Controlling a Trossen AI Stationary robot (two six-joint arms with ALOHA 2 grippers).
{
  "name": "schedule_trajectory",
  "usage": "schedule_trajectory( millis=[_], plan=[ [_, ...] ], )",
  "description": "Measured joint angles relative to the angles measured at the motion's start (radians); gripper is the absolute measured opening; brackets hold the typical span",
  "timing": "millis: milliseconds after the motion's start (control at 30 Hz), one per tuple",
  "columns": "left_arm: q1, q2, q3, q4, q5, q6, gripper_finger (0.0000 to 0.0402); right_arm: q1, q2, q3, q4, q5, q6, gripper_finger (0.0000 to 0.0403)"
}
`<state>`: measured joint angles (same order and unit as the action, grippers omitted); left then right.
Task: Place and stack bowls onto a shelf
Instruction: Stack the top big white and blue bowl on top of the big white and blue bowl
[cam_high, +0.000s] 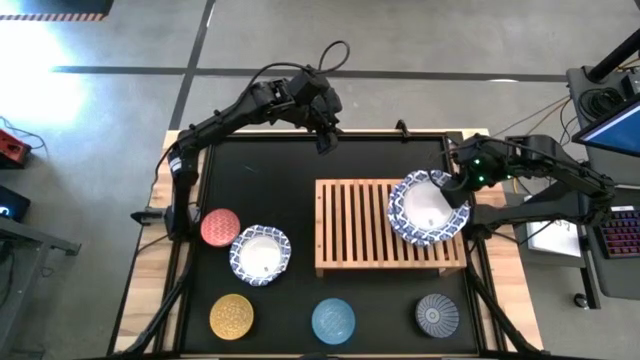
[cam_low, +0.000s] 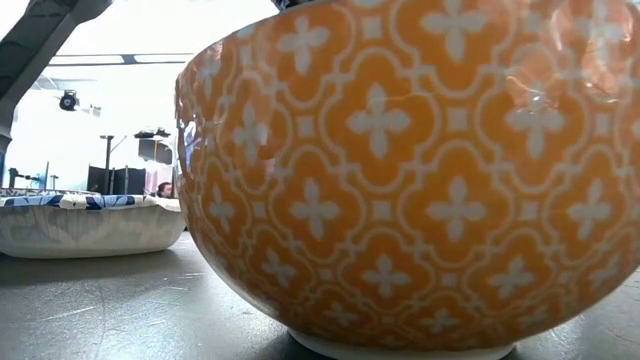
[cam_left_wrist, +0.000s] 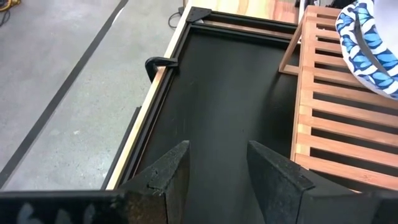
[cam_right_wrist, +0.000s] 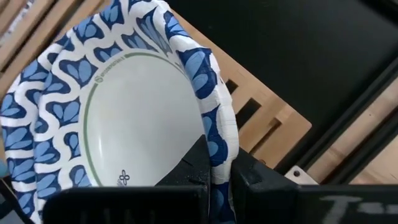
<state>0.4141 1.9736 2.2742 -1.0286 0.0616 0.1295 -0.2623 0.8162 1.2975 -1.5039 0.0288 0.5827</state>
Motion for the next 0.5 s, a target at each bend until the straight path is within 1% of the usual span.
schedule_trajectory(
  millis=[100, 200, 500],
  plan=[
    [0.0, 0.0, 0.0, 0.002, 0.0, 0.0, 0.0142, 0.0, 0.0, 0.003, 0.001, 0.004, 0.0, 0.0013],
    [0.0, 0.0, 0.0, 0.006, 0.0, 0.0, 0.0142, 0.0, -0.002, 0.003, 0.001, 0.01, 0.0, 0.0029],
    [0.0, 0.0, 0.0, 0.005, 0.0, 0.0, 0.0142, 0.0, -0.004, 0.003, -0.002, -0.002, 0.0, 0.0115]
  ],
)
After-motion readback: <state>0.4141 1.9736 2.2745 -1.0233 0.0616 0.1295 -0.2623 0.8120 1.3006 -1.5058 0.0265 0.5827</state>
